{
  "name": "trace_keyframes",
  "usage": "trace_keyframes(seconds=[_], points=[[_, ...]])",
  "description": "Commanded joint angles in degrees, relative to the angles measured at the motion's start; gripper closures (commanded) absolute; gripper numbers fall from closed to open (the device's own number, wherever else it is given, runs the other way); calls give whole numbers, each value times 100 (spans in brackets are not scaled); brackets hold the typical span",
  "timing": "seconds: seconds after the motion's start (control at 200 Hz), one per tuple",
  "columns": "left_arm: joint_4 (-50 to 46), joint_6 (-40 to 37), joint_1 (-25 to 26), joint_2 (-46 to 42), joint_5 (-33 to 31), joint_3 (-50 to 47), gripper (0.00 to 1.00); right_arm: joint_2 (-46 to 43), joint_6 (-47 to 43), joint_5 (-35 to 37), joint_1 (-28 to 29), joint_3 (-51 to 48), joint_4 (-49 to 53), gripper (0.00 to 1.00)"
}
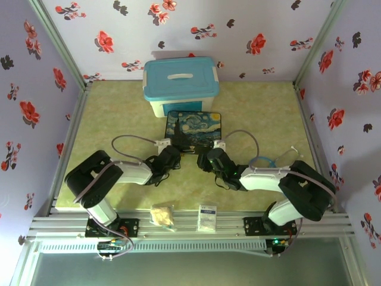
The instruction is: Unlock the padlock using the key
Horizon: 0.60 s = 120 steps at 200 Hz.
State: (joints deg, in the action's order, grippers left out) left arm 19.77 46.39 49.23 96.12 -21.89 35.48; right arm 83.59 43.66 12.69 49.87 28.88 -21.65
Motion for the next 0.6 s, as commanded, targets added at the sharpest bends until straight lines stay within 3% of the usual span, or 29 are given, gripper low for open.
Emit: trace_keyframes(seconds=[0.0, 0.595], points=[[420, -200, 193, 230, 25, 259, 79, 73, 82, 81, -31, -107, -324, 58], [288, -343, 537, 659, 248, 901, 79, -234, 448, 331, -241, -650, -639, 58]])
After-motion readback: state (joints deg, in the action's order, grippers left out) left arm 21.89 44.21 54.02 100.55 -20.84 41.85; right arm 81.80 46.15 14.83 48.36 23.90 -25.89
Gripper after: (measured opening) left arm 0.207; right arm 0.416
